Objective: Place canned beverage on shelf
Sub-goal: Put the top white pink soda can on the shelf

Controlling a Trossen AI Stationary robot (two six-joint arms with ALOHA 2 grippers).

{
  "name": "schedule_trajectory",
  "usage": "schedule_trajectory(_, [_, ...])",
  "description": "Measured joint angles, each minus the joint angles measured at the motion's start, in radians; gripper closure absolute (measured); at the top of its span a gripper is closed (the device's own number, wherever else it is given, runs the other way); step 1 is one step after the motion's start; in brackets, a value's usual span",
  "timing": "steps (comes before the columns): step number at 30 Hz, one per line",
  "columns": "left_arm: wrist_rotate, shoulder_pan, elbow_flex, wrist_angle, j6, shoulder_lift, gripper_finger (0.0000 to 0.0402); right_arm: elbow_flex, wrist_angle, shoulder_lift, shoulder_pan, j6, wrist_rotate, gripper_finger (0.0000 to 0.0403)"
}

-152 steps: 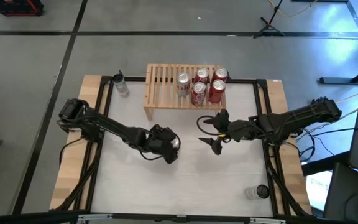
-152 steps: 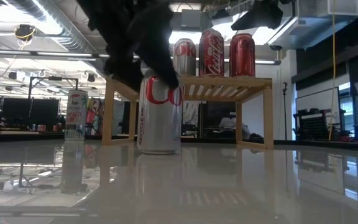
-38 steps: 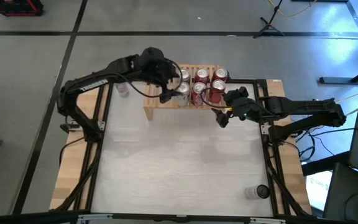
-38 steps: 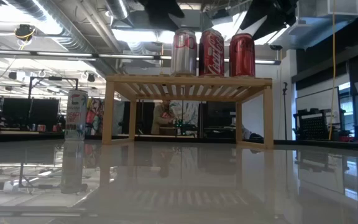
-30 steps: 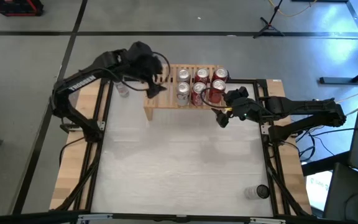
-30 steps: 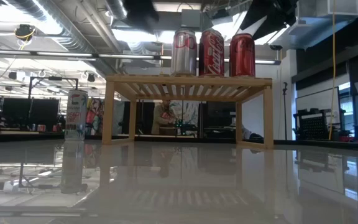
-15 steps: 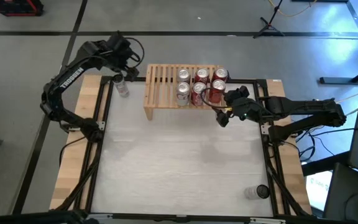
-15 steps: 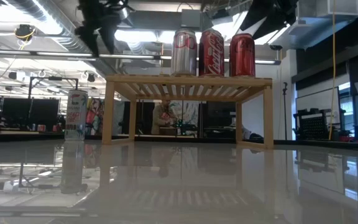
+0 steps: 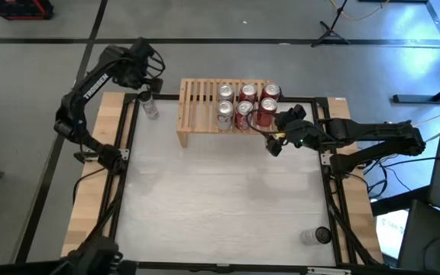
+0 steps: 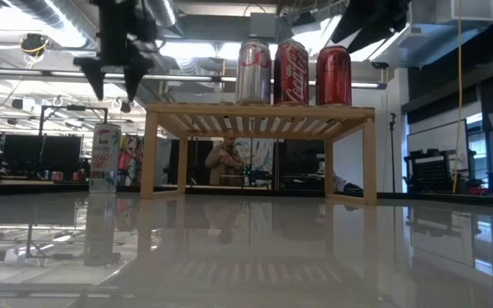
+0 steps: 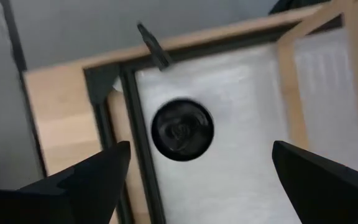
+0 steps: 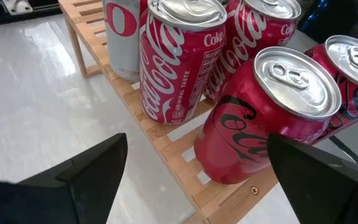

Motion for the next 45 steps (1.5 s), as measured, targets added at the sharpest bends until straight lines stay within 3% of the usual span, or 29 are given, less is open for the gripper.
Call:
schedule_trajectory(7, [0.044, 0.054, -0.149, 0.13, 0.001, 0.001, 0.002, 0.0, 0.0, 0.0, 0.0, -0.021, -0.001, 0.0026])
schedule_trajectory(17, [-0.047, 0.039, -0.211, 0.216, -0.006, 0.001, 0.002, 0.0, 0.0, 0.0, 0.0, -0.023, -0.004, 0.0026])
schedule_trajectory(32, [-0.022, 0.035, -0.336, 0.322, 0.016, 0.001, 0.0023, 0.0, 0.001, 0.0, 0.0, -0.023, -0.005, 0.0026])
schedule_trajectory(37, [-0.012, 0.035, -0.343, 0.322, 0.03, 0.001, 0.0062, 0.0, 0.001, 0.0, 0.0, -0.023, -0.006, 0.0026])
schedule_trajectory(45, [0.008, 0.036, -0.341, 0.303, 0.093, -0.004, 0.0168, 0.0, 0.001, 0.0, 0.0, -0.023, -0.005, 0.0026])
